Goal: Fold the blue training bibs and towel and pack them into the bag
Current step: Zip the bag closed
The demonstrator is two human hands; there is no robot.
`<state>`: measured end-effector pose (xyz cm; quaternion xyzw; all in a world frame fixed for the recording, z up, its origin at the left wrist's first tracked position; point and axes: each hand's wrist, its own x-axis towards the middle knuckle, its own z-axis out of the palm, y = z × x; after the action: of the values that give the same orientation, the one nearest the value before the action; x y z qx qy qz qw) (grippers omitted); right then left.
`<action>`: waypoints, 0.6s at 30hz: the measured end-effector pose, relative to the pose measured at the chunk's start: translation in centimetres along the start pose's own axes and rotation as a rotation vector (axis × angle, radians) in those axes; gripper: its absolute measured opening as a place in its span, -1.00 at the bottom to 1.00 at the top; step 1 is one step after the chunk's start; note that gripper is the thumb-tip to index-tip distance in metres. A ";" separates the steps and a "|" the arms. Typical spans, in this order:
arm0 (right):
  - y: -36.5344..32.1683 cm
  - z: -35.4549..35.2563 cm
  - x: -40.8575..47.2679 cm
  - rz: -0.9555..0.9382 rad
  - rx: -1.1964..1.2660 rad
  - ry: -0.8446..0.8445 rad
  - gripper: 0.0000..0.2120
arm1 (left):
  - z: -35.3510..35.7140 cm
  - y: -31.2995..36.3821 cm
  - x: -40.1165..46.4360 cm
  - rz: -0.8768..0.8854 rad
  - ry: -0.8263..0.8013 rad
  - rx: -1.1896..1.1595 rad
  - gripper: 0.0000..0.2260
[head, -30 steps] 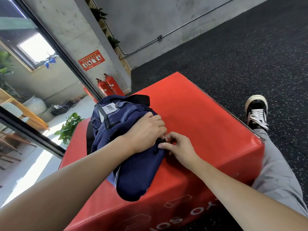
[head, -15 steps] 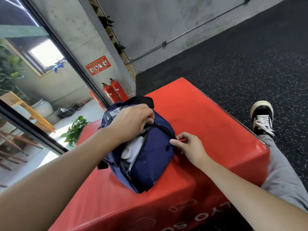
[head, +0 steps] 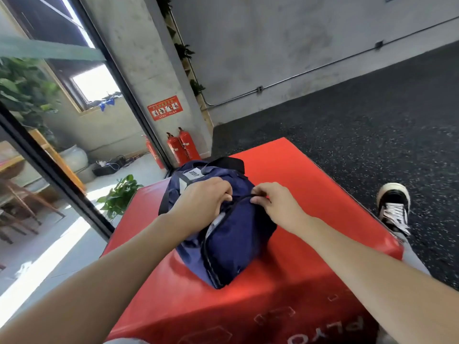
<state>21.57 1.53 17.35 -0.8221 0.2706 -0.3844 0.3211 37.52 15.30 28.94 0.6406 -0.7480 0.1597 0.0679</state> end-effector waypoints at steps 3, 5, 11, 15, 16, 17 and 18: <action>1.5 -0.8 -0.2 0.106 0.011 0.070 -0.83 | 0.0 -0.9 -3.4 0.032 0.087 0.041 -0.72; 1.7 -0.7 -0.7 0.126 -0.029 0.092 -0.89 | 0.6 -1.0 -5.6 0.010 0.103 0.022 -0.73; -3.4 0.7 -2.6 -0.540 -0.260 0.172 -0.82 | 1.8 -0.9 -9.2 -0.156 0.214 -0.143 -0.73; -5.9 3.5 -2.3 -0.771 -0.440 0.022 -0.74 | 2.9 -0.4 -10.8 -0.179 0.256 -0.177 -0.74; -6.0 3.9 -2.0 -0.773 -0.445 0.019 -0.77 | 3.0 -0.3 -11.3 -0.189 0.271 -0.184 -0.74; -6.2 4.3 -1.7 -0.776 -0.449 0.022 -0.81 | 3.1 -0.2 -11.7 -0.196 0.292 -0.191 -0.74; -6.2 4.5 -1.4 -0.789 -0.471 0.025 -0.88 | 3.4 0.0 -12.3 -0.206 0.315 -0.199 -0.73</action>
<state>25.69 7.97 19.04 -0.9082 0.0205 -0.4153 -0.0487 40.00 25.74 22.01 0.6711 -0.6707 0.1753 0.2628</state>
